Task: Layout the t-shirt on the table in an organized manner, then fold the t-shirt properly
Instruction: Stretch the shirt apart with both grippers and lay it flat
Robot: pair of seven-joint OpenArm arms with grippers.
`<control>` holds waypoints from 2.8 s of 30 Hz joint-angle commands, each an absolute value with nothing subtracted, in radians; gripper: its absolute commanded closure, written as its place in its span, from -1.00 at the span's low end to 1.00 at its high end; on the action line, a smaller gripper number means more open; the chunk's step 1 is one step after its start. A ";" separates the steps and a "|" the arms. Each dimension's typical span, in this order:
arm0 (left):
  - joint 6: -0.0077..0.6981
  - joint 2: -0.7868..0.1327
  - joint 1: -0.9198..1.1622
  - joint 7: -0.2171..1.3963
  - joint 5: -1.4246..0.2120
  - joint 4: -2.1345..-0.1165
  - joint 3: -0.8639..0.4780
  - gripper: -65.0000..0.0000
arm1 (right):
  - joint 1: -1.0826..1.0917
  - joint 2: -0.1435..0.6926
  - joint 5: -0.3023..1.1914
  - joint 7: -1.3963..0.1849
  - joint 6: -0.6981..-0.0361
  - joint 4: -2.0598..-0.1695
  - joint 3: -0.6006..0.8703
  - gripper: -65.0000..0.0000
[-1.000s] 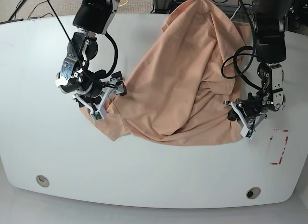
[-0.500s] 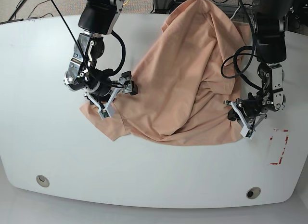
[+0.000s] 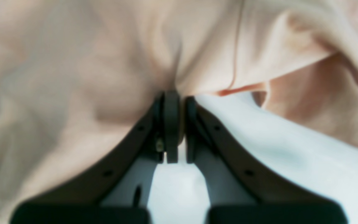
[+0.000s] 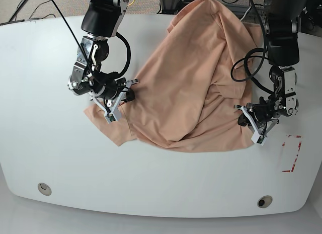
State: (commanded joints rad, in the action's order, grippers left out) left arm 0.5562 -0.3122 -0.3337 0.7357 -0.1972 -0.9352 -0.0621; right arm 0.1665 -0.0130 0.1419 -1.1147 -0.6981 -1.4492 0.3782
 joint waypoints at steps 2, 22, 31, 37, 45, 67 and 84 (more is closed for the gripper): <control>0.556 -0.326 -0.343 0.733 -0.197 -0.935 -0.062 1.00 | 0.176 0.012 0.142 -1.124 -0.698 -1.449 0.377 0.88; 0.558 -0.380 -0.423 0.855 -0.197 -1.270 -0.117 1.00 | 0.383 0.240 0.148 -1.320 -0.698 -1.653 0.274 0.90; 0.561 -0.383 -0.444 0.903 -0.197 -1.484 -0.125 0.99 | 0.400 0.251 0.147 -1.349 -0.698 -1.753 0.200 0.89; 0.561 -0.383 -0.437 0.905 -0.196 -1.492 -0.125 0.99 | 0.360 0.205 0.143 -1.380 -0.698 -1.759 0.219 0.16; 0.561 -0.383 -0.384 0.905 -0.196 -1.491 -0.127 0.99 | 0.263 0.090 0.147 -1.357 -0.698 -1.753 0.294 -0.83; 0.561 -0.384 -0.338 0.905 -0.196 -1.491 -0.130 0.99 | 0.239 0.008 0.148 -1.104 -0.698 -1.388 0.294 -0.32; 0.561 -0.384 -0.366 0.903 -0.197 -1.497 -0.148 1.00 | 0.321 0.090 0.142 -1.251 -0.698 -1.583 0.292 1.00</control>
